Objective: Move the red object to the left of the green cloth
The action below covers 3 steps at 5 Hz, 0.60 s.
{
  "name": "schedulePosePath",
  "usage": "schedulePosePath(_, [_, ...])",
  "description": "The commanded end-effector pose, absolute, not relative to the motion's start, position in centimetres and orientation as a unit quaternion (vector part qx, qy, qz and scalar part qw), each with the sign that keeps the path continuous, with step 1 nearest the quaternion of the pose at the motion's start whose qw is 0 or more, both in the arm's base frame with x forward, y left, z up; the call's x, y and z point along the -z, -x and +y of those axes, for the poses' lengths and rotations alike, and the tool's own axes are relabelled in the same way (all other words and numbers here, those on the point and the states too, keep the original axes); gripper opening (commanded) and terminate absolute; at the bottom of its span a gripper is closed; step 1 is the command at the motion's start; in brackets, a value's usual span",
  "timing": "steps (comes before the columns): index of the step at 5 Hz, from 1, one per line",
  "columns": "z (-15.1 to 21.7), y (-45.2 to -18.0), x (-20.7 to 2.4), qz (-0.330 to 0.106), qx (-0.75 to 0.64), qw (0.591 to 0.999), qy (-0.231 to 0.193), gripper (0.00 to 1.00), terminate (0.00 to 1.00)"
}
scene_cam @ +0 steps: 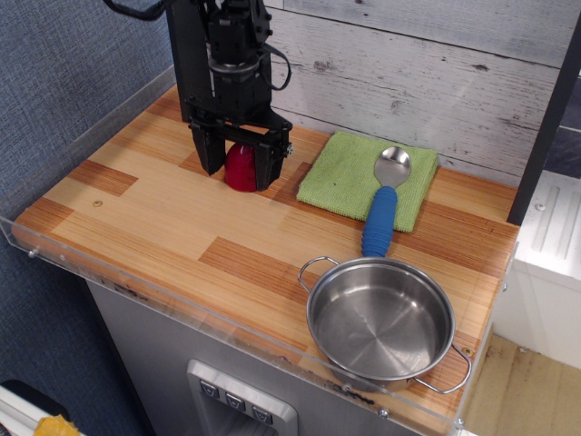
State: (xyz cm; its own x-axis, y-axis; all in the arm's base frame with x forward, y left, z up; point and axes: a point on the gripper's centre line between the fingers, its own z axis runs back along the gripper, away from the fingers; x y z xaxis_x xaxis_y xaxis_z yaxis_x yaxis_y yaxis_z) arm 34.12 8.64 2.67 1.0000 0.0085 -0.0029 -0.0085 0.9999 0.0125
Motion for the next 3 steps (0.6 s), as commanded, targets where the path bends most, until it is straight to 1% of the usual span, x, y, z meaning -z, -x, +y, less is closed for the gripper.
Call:
schedulePosePath(1, [7.4, -31.0, -10.3, -0.080, -0.017, 0.995, -0.048, 1.00, 0.00])
schedulePosePath(2, [6.0, -29.7, -11.6, -0.098, -0.019, 0.994, -0.043, 1.00, 0.00])
schedulePosePath(3, [3.3, -28.8, -11.4, -0.086, -0.001, 0.996, -0.027, 1.00, 0.00])
